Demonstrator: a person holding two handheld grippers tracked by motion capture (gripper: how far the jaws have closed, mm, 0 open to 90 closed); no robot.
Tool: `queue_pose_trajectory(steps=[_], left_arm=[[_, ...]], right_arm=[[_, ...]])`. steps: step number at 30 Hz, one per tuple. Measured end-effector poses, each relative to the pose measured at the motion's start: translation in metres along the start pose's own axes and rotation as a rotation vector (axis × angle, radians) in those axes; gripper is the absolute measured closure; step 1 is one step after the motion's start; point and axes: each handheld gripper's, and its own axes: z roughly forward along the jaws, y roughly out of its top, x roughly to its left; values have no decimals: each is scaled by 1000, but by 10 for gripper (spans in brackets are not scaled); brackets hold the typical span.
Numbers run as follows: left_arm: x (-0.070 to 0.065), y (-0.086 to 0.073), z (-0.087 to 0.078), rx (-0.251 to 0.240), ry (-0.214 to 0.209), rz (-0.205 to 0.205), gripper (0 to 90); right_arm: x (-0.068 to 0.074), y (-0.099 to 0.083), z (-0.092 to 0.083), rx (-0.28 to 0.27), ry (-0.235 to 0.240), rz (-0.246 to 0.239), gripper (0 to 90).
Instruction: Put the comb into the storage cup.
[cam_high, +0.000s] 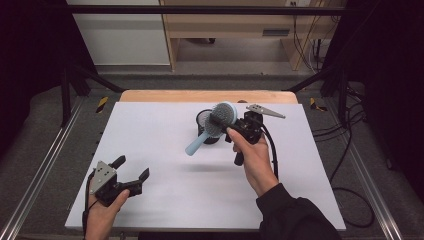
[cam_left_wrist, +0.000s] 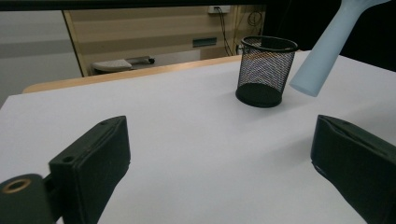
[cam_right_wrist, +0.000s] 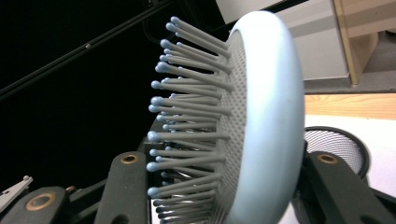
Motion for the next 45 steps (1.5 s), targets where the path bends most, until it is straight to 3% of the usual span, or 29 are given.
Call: queue_pose_trajectory(steps=[6,21,40,45], left_arm=[[4,-3,1,5,14,-27,35],[2,-4,3,11,14,-12,34],[1,-5,4,18,3,-4,34],[1,-5,3,17,1,-4,34]], right_arm=[[-2,7,-2,2,-3,-12,520],[9,27,7,-2,-3,-46,518],[9,42,18,-29,-11,-44,515],[7,42,25,-5,-34,-60,515]])
